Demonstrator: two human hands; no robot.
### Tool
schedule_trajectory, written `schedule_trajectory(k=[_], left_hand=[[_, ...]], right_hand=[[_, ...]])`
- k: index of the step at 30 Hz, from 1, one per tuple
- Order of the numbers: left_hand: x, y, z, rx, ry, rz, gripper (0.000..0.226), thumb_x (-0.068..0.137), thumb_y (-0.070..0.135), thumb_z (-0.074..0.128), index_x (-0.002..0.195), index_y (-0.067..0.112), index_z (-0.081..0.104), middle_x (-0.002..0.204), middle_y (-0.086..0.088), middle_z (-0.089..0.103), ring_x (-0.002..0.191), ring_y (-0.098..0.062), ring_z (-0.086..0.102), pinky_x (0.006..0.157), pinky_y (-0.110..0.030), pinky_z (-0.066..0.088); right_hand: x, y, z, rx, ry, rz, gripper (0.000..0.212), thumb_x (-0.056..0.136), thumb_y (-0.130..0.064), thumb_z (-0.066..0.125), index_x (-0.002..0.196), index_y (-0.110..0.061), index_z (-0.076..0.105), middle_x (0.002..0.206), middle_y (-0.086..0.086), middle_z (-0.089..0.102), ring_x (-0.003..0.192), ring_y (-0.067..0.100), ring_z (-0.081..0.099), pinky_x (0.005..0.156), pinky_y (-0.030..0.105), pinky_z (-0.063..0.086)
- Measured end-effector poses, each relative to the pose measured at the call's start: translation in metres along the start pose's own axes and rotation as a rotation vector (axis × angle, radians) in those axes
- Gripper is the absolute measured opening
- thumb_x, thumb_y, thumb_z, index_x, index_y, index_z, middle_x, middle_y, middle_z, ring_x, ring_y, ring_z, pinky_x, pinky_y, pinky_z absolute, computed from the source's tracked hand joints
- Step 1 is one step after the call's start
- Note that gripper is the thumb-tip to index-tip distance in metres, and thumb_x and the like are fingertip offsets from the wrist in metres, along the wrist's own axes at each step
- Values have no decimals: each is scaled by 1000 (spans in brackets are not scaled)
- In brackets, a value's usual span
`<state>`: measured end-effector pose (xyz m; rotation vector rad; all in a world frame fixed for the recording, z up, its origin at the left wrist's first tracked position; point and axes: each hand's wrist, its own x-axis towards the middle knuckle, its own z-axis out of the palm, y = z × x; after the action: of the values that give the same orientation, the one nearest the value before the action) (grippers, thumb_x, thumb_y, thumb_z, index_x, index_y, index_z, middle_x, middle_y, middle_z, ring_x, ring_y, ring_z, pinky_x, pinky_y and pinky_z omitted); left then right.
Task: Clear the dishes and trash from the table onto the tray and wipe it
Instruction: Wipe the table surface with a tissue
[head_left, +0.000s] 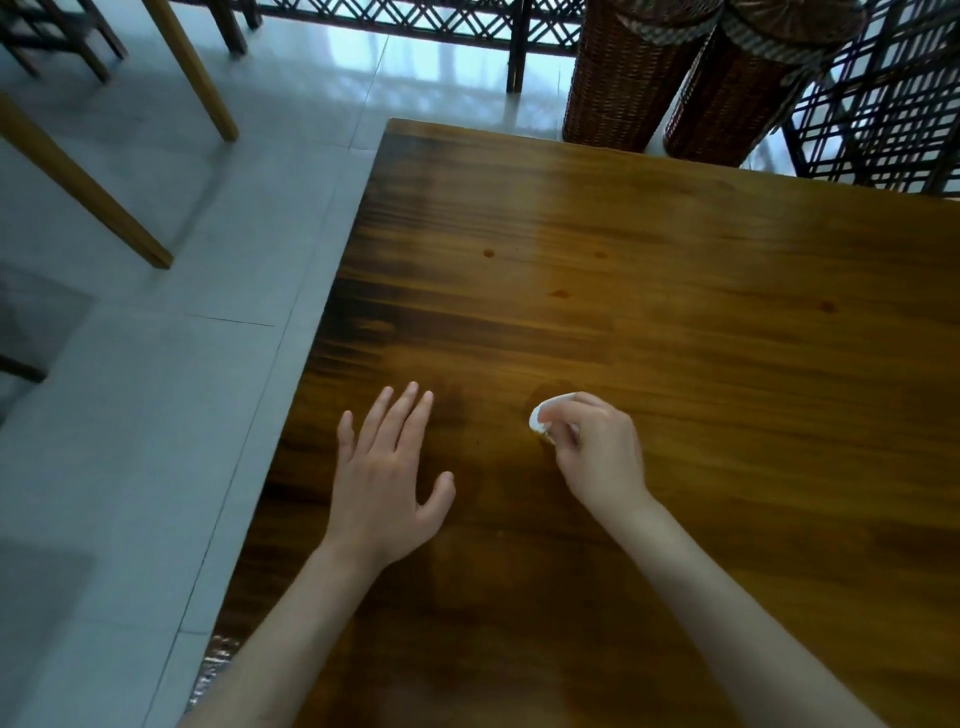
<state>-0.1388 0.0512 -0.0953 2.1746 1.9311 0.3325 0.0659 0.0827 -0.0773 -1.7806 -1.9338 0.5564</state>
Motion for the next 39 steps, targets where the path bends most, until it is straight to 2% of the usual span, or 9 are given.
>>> schedule_trajectory(k=[6, 13, 18, 23, 28, 34, 37, 39], left_hand=[[-41, -53, -15, 42, -31, -171, 75, 77, 50, 53, 140, 11, 42, 146, -9, 40, 136, -31, 33, 109, -53, 16], [-55, -62, -6, 47, -97, -159, 76, 79, 52, 49, 141, 9, 40, 146, -8, 40, 137, -29, 33, 109, -47, 10], [-57, -64, -2, 80, -77, -133, 75, 79, 52, 50, 139, 8, 42, 145, -9, 41, 136, -29, 35, 108, -48, 11], [-59, -65, 0, 92, -88, -123, 75, 79, 52, 48, 139, 8, 43, 145, -9, 41, 136, -29, 35, 107, -50, 15], [-56, -67, 1, 92, -79, -117, 75, 79, 52, 47, 139, 8, 42, 146, -9, 40, 136, -28, 34, 108, -49, 15], [-63, -66, 1, 66, -76, -118, 74, 80, 53, 44, 139, 8, 43, 145, -9, 41, 135, -28, 35, 107, -49, 16], [-60, -67, -1, 24, -23, -136, 76, 77, 48, 54, 140, 8, 41, 145, -10, 41, 135, -29, 36, 107, -49, 14], [-60, -70, -3, 25, -4, -170, 77, 76, 46, 55, 140, 7, 40, 145, -10, 40, 135, -30, 35, 107, -52, 16]], right_hand=[[12, -56, 40, 72, -35, -37, 18, 85, 1, 60, 91, -10, 73, 95, 2, 68, 87, 12, 62, 78, 18, 49], [18, -93, 81, 79, -40, -79, 16, 86, -5, 62, 95, -12, 73, 96, 3, 68, 89, 10, 62, 77, 12, 45], [19, -104, 98, -42, -59, -107, 22, 87, -7, 61, 107, -11, 70, 103, 7, 66, 98, 15, 59, 85, 22, 48], [-1, -110, 101, -82, -149, -201, 20, 86, -5, 63, 104, -9, 71, 102, 8, 66, 99, 18, 60, 85, 24, 49], [16, -109, 99, -65, -47, -94, 20, 86, -5, 61, 104, -8, 71, 99, 8, 67, 94, 16, 60, 81, 20, 47], [7, -101, 88, -114, -184, -217, 16, 83, -2, 64, 95, -9, 73, 95, 7, 67, 90, 17, 61, 78, 22, 49], [10, -86, 72, -126, -103, -160, 18, 83, 2, 61, 90, -10, 73, 93, 4, 68, 86, 18, 61, 69, 23, 49], [12, -79, 65, -112, -57, -134, 19, 81, 6, 61, 86, -8, 73, 90, 6, 68, 81, 21, 61, 63, 21, 44]])
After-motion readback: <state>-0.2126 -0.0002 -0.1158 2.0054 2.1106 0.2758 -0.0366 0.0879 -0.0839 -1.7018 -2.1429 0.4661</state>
